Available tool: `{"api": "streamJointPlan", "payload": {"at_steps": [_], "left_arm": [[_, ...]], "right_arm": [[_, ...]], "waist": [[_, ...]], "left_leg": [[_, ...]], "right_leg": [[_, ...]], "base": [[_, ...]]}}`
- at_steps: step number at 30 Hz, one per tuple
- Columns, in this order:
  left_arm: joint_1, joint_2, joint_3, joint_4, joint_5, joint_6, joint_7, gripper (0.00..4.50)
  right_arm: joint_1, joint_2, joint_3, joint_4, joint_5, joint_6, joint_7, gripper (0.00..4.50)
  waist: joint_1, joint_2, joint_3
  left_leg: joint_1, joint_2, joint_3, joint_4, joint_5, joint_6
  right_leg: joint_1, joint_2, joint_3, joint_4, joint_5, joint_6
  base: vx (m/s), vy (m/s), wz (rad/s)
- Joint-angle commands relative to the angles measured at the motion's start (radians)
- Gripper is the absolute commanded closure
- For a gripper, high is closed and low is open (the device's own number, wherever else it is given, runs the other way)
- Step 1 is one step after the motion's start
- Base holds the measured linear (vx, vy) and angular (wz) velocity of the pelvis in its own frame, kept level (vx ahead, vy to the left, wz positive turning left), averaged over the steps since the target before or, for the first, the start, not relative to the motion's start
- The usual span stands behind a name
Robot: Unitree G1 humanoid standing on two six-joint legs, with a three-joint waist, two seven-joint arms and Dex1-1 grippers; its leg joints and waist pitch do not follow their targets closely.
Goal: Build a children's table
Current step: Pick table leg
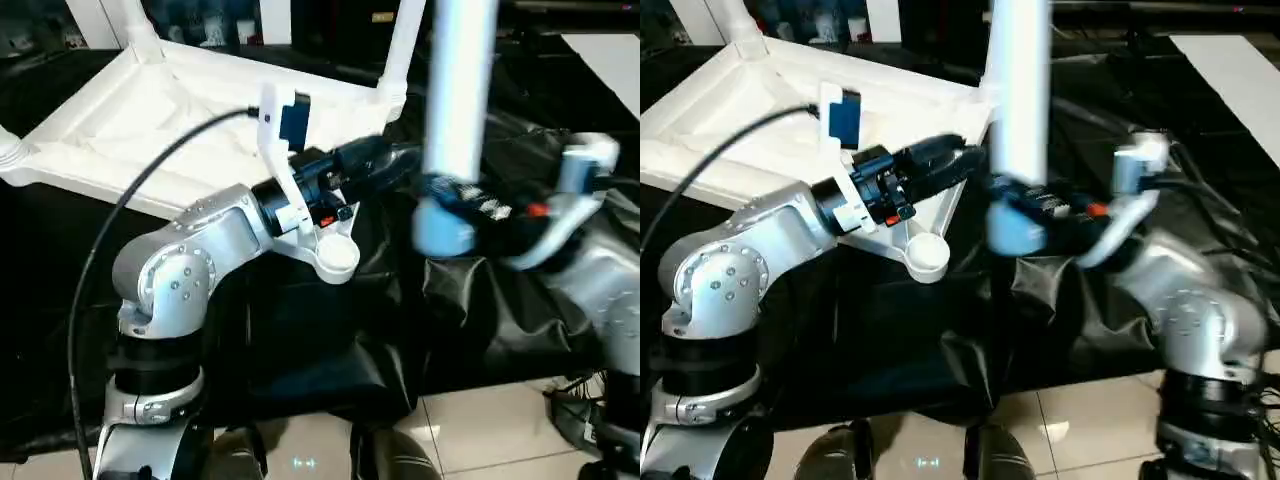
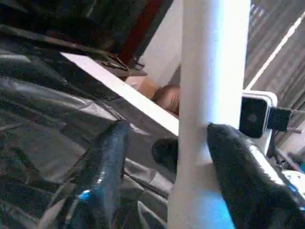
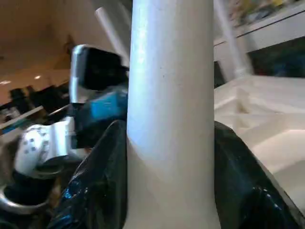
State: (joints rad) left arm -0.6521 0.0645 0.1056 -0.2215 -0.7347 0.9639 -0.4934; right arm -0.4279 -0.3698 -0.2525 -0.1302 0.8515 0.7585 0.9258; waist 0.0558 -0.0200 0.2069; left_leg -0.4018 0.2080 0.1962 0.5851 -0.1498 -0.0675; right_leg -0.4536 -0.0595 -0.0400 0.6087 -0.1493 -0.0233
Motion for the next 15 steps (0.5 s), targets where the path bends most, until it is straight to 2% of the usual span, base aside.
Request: {"api": "streamJointPlan", "payload": {"at_steps": [1, 3, 5, 9, 13, 15], "left_arm": [[-0.021, -0.023, 0.025, -0.008, -0.046, 0.031, 0.027, 1.26], [-0.026, -0.033, 0.04, -0.005, -0.074, 0.044, 0.034, 1.1], [-0.029, -0.038, 0.054, 0.0, -0.102, 0.054, 0.036, 0.89], [-0.024, -0.028, 0.073, -0.002, -0.207, 0.074, -0.033, 0.59], [-0.03, -0.033, 0.098, 0.008, -0.302, 0.11, -0.087, 0.17], [-0.034, -0.032, 0.106, 0.018, -0.331, 0.123, -0.115, 0.14]], "right_arm": [[0.01, -0.006, 0.017, -0.053, 0.032, 0.035, 0.007, 2.59], [0.014, -0.005, 0.024, -0.063, 0.041, 0.053, 0.017, 2.59], [0.02, -0.009, 0.036, -0.076, 0.046, 0.074, 0.033, 2.59], [0.027, -0.02, 0.071, -0.079, 0.053, 0.101, 0.049, 2.59], [0.029, -0.043, 0.111, -0.074, 0.071, 0.121, 0.072, 2.59], [0.031, -0.05, 0.124, -0.075, 0.075, 0.135, 0.088, 2.59]], "waist": [[0.001, -0.026, -0.115], [0.004, -0.022, -0.115], [0.005, -0.026, -0.113], [0.008, -0.025, -0.111], [0.007, -0.026, -0.113], [0.008, -0.027, -0.113]], "left_leg": [[0.016, 0.003, -0.003, -0.044, -0.057, 0.101], [0.016, 0.003, -0.003, -0.043, -0.052, 0.109], [0.017, 0.003, -0.003, -0.043, -0.062, 0.111], [0.016, 0.0, -0.004, -0.044, -0.078, 0.09], [0.015, 0.002, -0.004, -0.043, -0.082, 0.082], [0.014, -0.001, -0.004, -0.043, -0.082, 0.082]], "right_leg": [[0.076, -0.047, 0.036, -0.066, -0.194, -0.189], [0.076, -0.049, 0.037, -0.063, -0.178, -0.196], [0.076, -0.048, 0.036, -0.066, -0.196, -0.192], [0.075, -0.053, 0.036, -0.071, -0.269, -0.163], [0.077, -0.052, 0.036, -0.07, -0.262, -0.161], [0.077, -0.052, 0.037, -0.072, -0.272, -0.149]], "base": [[0.0, 0.0, 0.0], [0.0, 0.0, 0.0], [0.0, 0.0, 0.0], [0.0, 0.0, 0.0], [0.0, 0.0, 0.0], [0.0, 0.0, 0.0]]}}
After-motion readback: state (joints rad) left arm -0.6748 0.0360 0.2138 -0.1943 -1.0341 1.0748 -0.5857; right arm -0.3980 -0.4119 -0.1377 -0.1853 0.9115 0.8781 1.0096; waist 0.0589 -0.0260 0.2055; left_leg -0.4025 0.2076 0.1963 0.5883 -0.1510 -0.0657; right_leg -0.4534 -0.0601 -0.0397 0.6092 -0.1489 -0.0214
